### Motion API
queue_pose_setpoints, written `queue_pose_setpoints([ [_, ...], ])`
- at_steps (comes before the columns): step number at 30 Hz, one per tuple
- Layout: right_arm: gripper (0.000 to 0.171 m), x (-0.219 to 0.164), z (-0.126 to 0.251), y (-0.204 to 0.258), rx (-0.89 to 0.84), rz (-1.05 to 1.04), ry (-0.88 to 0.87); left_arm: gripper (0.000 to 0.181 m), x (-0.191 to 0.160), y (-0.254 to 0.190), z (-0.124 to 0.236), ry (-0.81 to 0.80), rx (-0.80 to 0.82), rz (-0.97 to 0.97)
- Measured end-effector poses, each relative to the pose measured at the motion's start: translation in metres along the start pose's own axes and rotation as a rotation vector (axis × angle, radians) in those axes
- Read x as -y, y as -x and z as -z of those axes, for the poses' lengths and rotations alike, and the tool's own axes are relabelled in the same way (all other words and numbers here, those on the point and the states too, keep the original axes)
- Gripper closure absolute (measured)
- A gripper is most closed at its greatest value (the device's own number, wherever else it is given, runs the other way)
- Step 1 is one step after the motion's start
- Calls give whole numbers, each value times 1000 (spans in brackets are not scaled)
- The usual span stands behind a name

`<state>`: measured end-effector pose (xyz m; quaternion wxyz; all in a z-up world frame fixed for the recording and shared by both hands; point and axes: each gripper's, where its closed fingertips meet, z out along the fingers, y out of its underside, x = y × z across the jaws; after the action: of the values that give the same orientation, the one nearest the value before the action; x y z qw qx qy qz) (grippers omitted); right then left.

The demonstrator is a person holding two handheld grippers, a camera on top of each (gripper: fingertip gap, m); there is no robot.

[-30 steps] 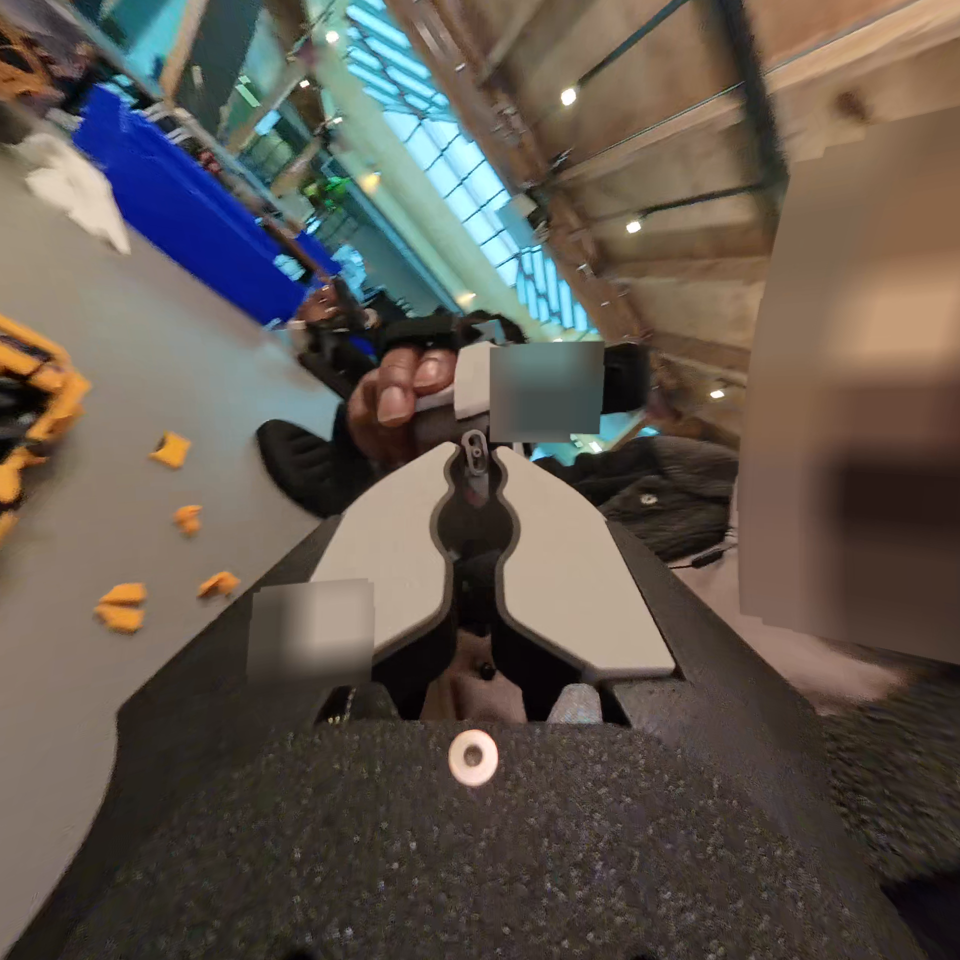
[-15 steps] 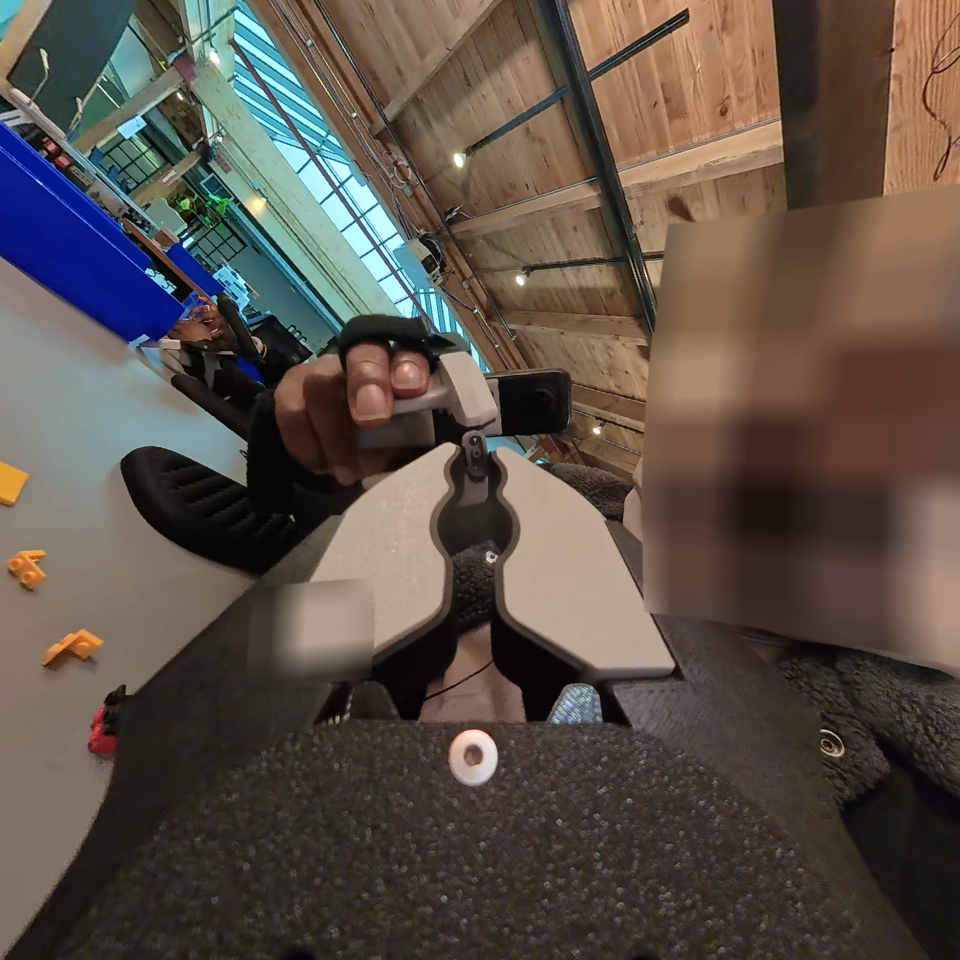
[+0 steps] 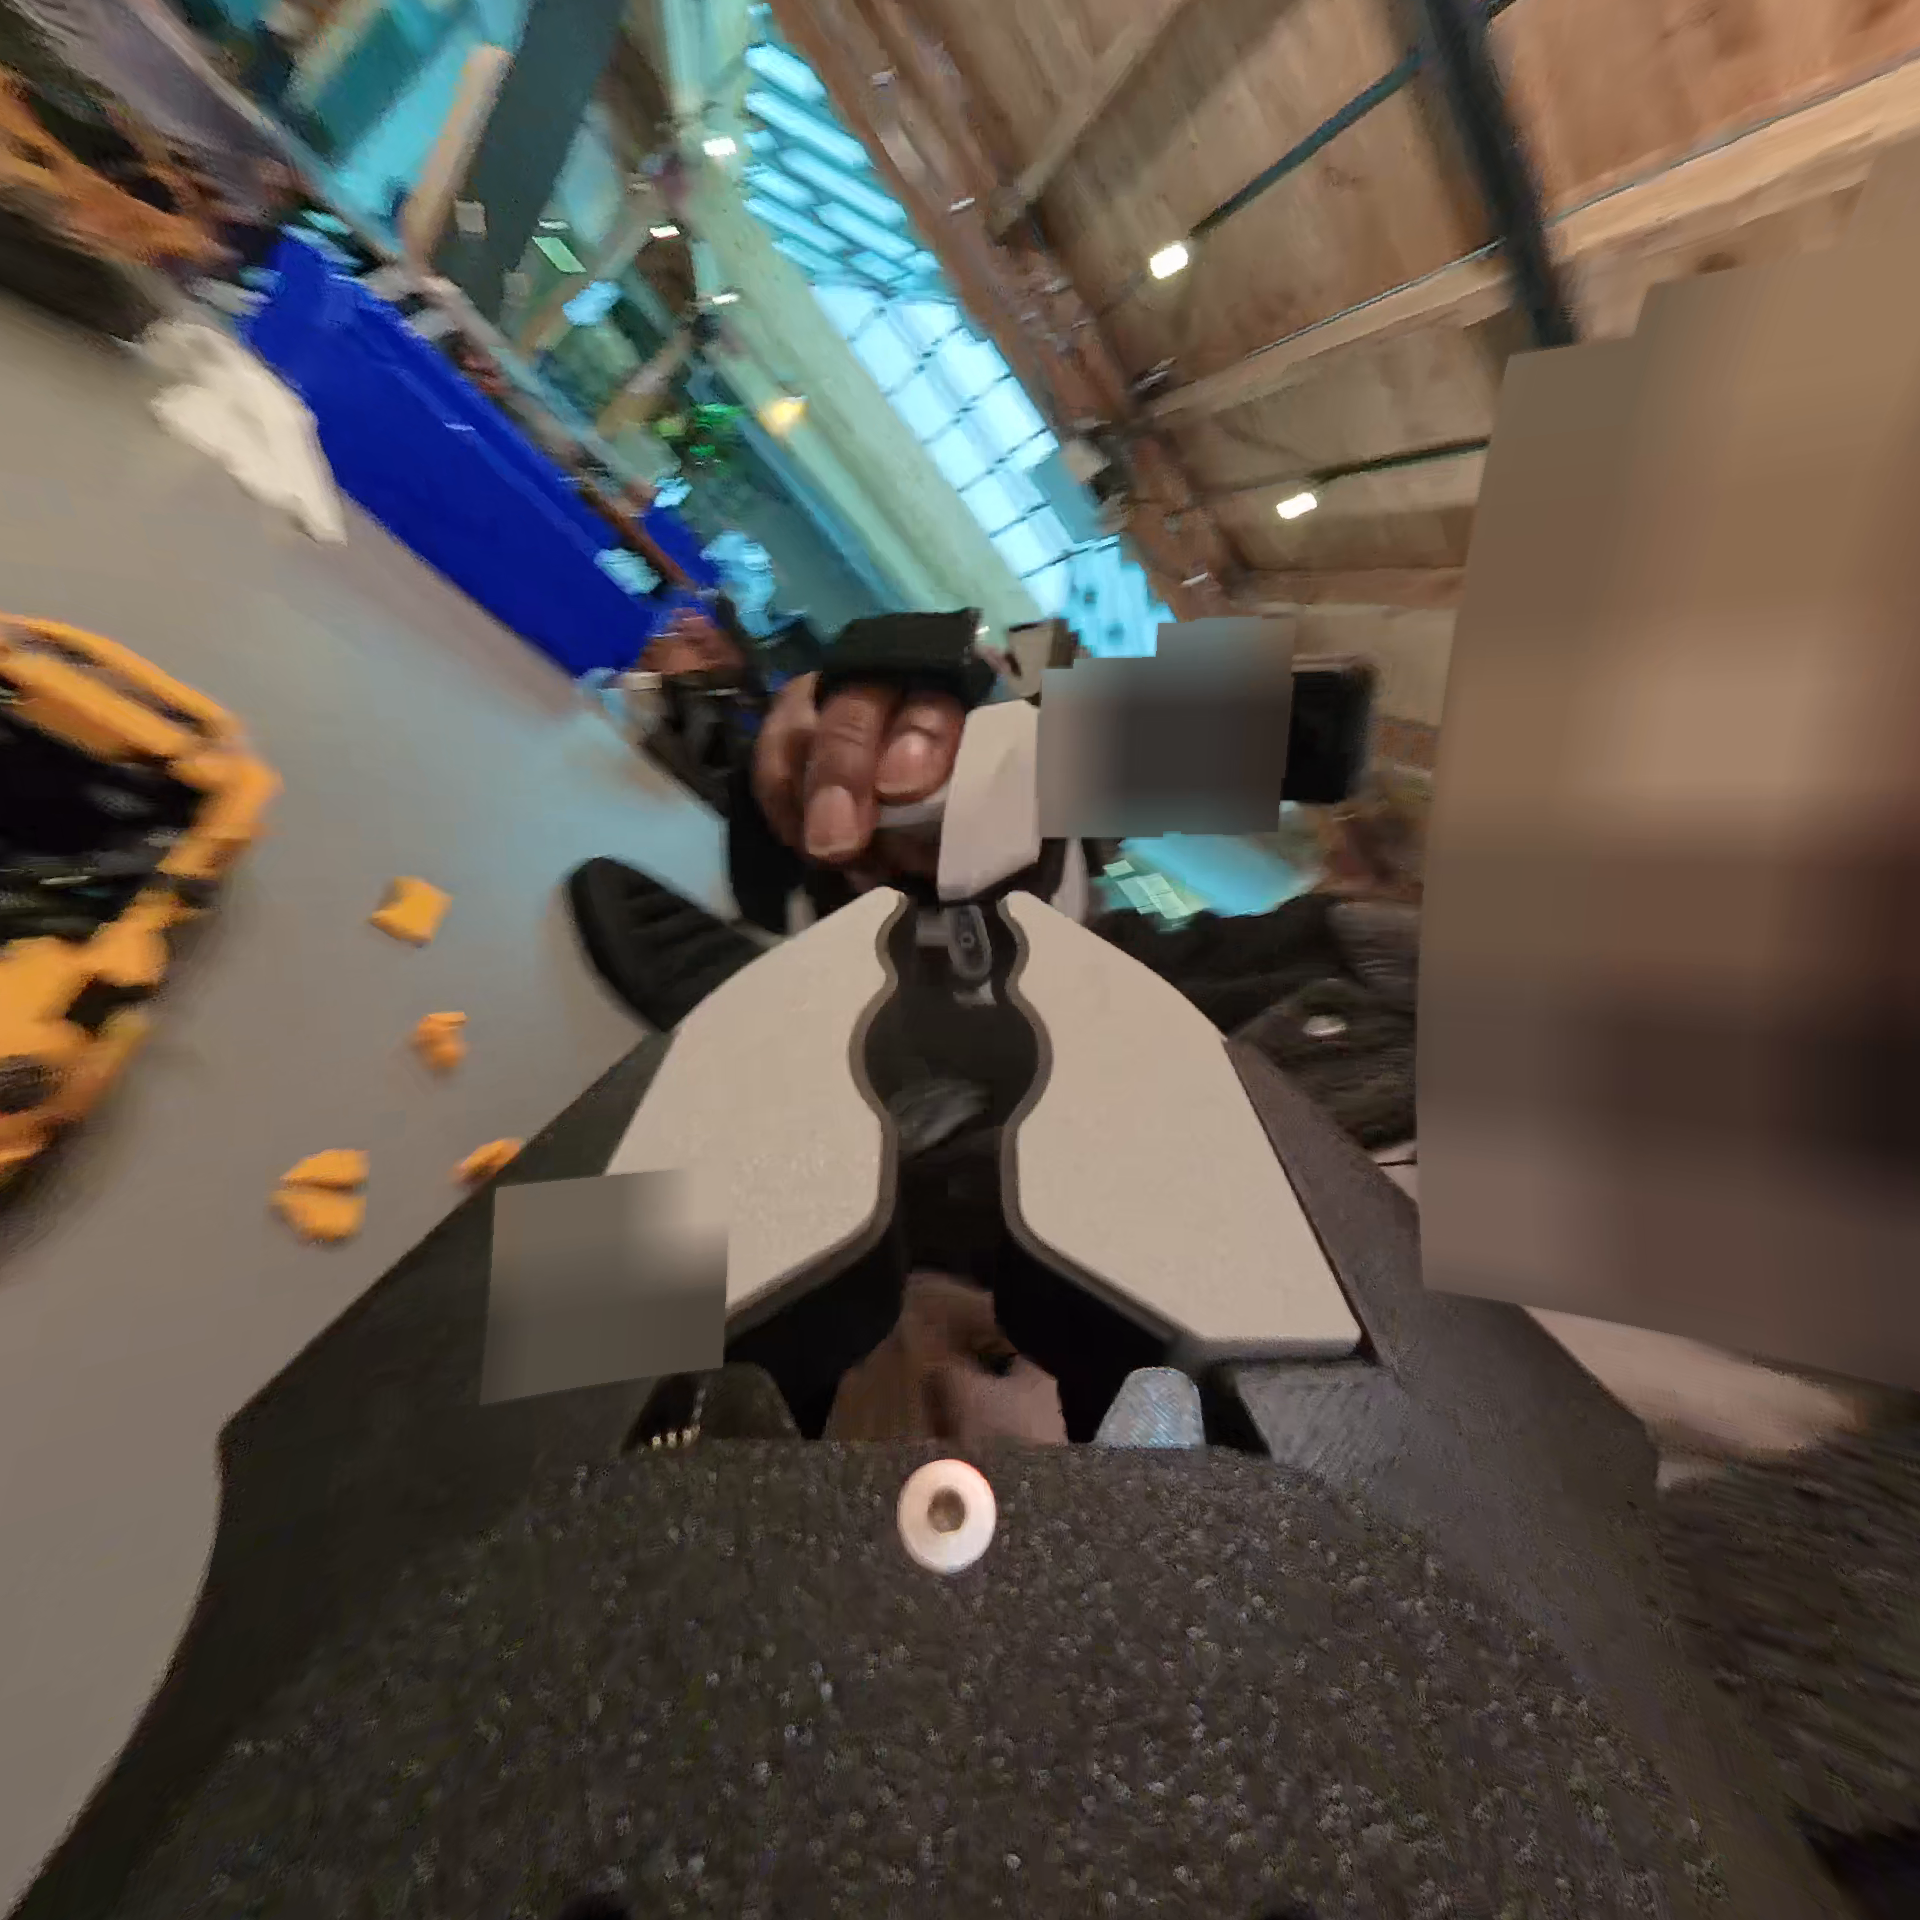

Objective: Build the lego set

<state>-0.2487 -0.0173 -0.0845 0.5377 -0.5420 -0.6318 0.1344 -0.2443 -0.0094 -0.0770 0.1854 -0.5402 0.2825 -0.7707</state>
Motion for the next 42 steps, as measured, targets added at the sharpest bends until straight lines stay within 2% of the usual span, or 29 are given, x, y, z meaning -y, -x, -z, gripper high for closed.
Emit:
queue_pose_setpoints([
  [1,156,-10,1,6,45,-4,39,169,-4,9,2,40,86,-55],
  [4,156,-44,2,34,203,15,167,169,-26,36,5,235,308,-199],
  [9,156,-86,-7,66,386,183,314,169,-63,66,7,486,480,-261],
  [14,156,-99,-16,73,495,286,355,165,-83,81,7,626,561,-303],
  [18,156,-92,-18,72,497,284,316,159,-93,80,5,691,510,-277],
  [22,156,-83,-18,71,467,295,258,159,-92,70,-1,685,402,-241],
  [28,156,-62,-7,62,421,302,171,170,-84,48,-8,623,221,-196],
  [34,156,-52,2,51,335,289,132,174,-71,39,-18,492,168,-227],
  [39,155,-33,9,34,212,84,30,173,-52,25,-25,328,129,-311],
  [42,150,-29,16,27,176,-140,-38,174,-44,16,-26,270,129,-447],
])
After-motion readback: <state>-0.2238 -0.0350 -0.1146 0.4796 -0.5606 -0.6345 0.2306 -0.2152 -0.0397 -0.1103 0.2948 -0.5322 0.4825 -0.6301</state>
